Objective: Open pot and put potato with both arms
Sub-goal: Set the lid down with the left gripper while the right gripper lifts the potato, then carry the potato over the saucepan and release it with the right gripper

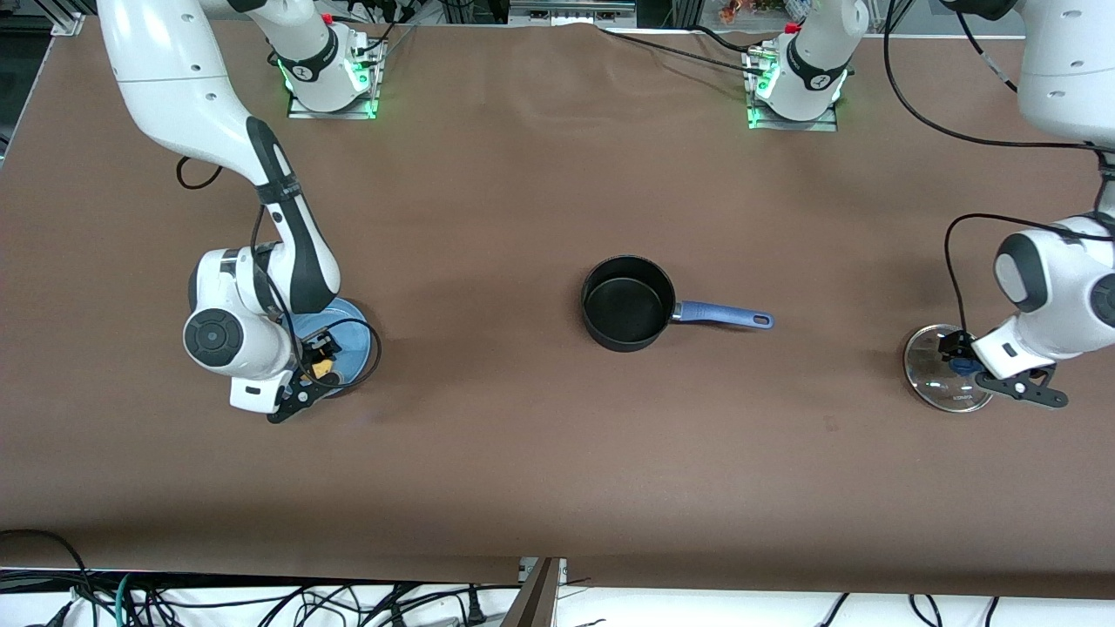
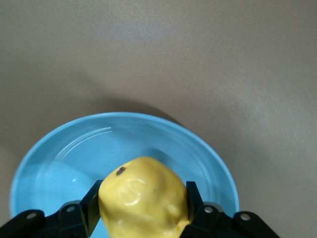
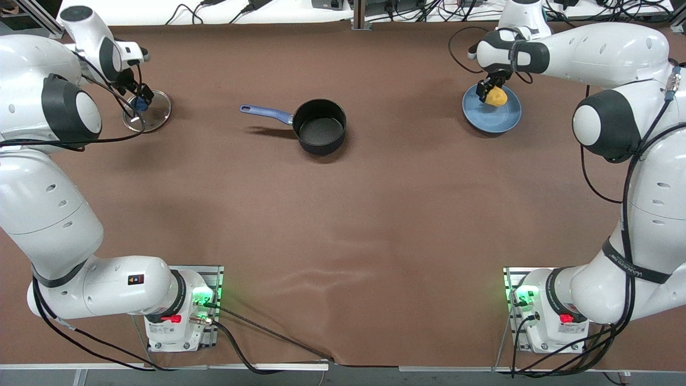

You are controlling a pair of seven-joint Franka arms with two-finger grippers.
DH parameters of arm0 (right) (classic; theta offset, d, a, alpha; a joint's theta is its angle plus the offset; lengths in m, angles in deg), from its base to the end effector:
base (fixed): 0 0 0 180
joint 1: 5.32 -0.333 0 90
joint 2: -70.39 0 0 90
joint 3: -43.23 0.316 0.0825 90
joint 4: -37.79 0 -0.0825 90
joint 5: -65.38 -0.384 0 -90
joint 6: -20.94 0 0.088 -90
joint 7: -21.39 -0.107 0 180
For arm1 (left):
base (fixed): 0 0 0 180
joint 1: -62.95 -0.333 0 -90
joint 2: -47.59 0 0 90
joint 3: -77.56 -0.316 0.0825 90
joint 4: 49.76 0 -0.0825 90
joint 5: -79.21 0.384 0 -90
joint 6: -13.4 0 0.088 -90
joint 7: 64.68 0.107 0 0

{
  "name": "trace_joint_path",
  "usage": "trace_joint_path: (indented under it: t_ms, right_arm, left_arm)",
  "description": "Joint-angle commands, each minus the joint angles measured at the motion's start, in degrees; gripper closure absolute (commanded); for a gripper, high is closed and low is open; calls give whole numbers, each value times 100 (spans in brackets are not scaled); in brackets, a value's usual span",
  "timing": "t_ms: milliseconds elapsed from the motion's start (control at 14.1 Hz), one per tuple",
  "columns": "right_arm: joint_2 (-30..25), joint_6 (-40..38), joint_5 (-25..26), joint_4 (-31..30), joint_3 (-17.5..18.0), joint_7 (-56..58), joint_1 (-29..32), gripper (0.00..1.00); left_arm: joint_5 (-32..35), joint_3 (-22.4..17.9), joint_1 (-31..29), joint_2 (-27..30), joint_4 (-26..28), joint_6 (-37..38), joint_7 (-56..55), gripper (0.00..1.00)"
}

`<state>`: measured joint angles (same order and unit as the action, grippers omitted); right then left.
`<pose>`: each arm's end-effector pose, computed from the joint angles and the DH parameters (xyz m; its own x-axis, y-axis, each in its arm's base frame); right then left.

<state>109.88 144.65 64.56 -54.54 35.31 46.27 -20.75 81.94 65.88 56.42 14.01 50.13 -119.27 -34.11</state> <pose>0.6711 0.1000 0.2151 0.8259 0.5421 -0.1551 0.5503 -0.8348 0.0129 0.6365 0.1974 0.2452 0.9589 -0.2717 -0.0818 -0.2802 -0.9522 -0.1218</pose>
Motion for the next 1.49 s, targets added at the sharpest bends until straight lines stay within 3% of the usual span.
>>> trace_joint_path:
  t_ms: [0, 142, 497, 710, 923, 1136, 1207, 1278, 1420]
  right_arm:
    - [-205, -968, -251, 537, 168, -744, -108, 90]
    - [-178, -1594, -611, 1057, 457, -1692, -196, 90]
    - [84, -1272, -841, 1637, 1327, -4950, -836, 89]
    - [471, 77, -1279, 1902, 1732, -7166, -1469, 88]
    - [840, 1354, -1448, 2121, 1759, -8470, -2137, 86]
    - [1061, 1629, -1448, 2421, 1751, -8877, -2385, 82]
    - [1078, 1638, -1448, 2412, 1751, -8895, -2403, 72]
    - [1079, 1647, -1430, 2395, 1751, -8904, -2455, 56]
    - [1070, 1647, -1395, 2377, 1733, -9052, -2578, 5]
  left_arm:
    - [-211, 270, 64, 447, -757, 1589, -611, 0]
    - [-211, 464, 82, 702, -1364, 2689, -1269, 0]
    - [-554, 922, 99, 1502, -2087, 4344, -3010, 0]
    - [-554, 992, 204, 2055, -2044, 4547, -3372, 0]
    - [-475, 1010, 336, 2189, -2026, 4856, -3690, 0]
    - [-449, 1246, 372, 2189, -2052, 4882, -3663, 0]
    - [-449, 1326, 363, 2180, -2052, 4882, -3681, 0]
    - [-449, 1344, 363, 2128, -2079, 4882, -3681, 0]
    - [-449, 1344, 372, 2110, -2105, 4891, -3655, 0]
